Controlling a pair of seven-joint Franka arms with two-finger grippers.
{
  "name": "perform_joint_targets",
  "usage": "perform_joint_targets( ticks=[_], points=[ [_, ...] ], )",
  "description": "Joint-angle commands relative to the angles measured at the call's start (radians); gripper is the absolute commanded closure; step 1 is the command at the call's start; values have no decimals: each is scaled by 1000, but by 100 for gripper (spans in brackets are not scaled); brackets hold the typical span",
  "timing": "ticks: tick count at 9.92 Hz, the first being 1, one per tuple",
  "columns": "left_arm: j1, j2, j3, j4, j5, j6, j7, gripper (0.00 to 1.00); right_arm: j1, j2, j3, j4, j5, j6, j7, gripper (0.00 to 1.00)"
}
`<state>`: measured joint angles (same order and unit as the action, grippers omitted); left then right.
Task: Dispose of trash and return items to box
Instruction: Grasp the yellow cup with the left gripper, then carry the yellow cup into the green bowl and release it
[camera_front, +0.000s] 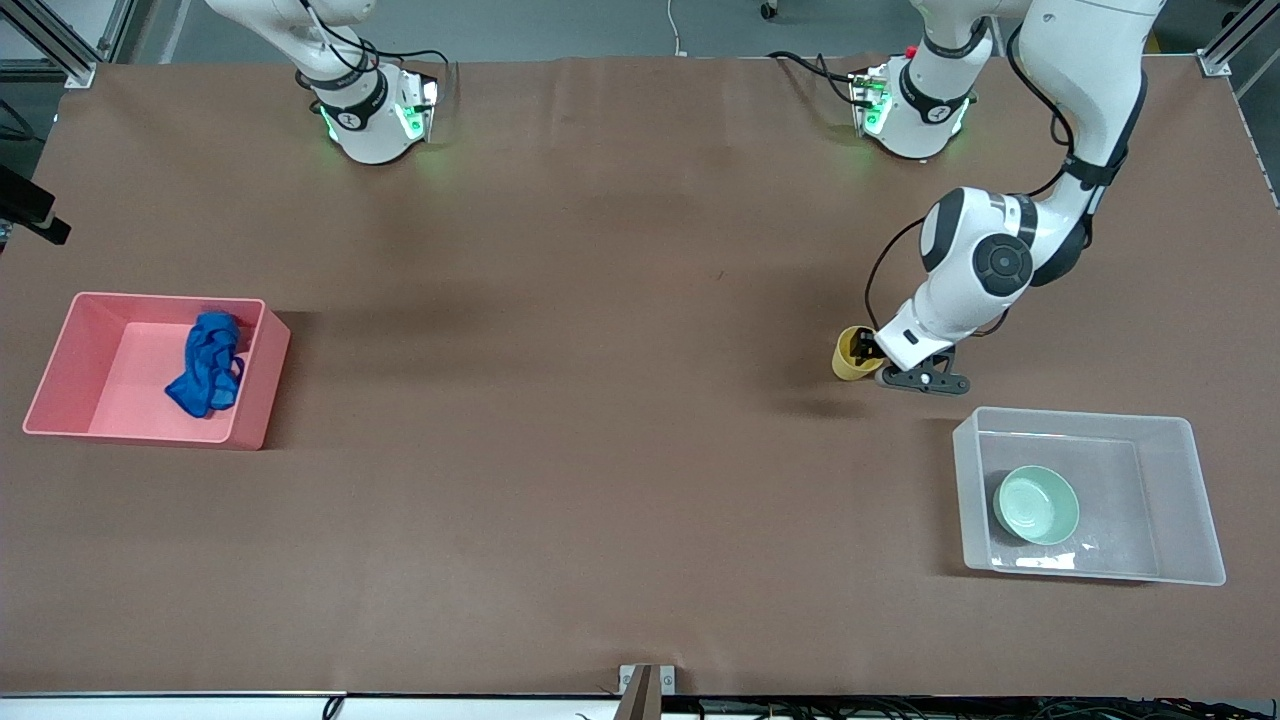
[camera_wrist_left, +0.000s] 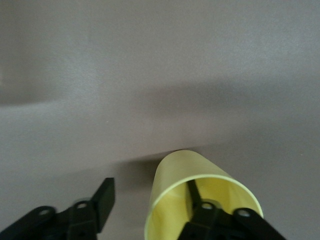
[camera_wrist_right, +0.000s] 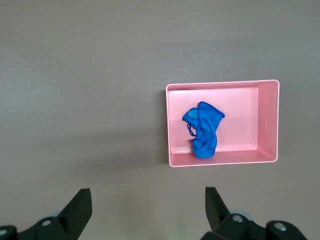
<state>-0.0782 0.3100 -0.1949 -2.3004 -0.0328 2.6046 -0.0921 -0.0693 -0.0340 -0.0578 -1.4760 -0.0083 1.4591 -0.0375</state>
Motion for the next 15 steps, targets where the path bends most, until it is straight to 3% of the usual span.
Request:
perform_joint_targets(
  ticks=[1,3,5,8,10,14,15],
  points=[
    [-6,38,-3,-4,24,15,-29,100,-3,2,3,8,-7,-8,-12,0],
    [-11,-1,-3,-4,24,-30,-14,100,-3,2,3,6,-6,-9,-12,0],
    [-2,-101,6,24,24,-163,18,100,-1,2,3,6,-6,-8,-12,0],
    [11,-108,58,197,11,-187,17,100,-1,2,3,5,-6,-9,-12,0],
    [12,-27,142,345,11,-237,41,100,-1,2,3,5,-6,-9,-12,0],
    [29,260,277,753,-2,-351,207,100,-1,2,3,5,-6,-9,-12,0],
    [47,320,310,819,-56,-366,277,100,-1,2,3,5,-6,-9,-12,0]
  ],
)
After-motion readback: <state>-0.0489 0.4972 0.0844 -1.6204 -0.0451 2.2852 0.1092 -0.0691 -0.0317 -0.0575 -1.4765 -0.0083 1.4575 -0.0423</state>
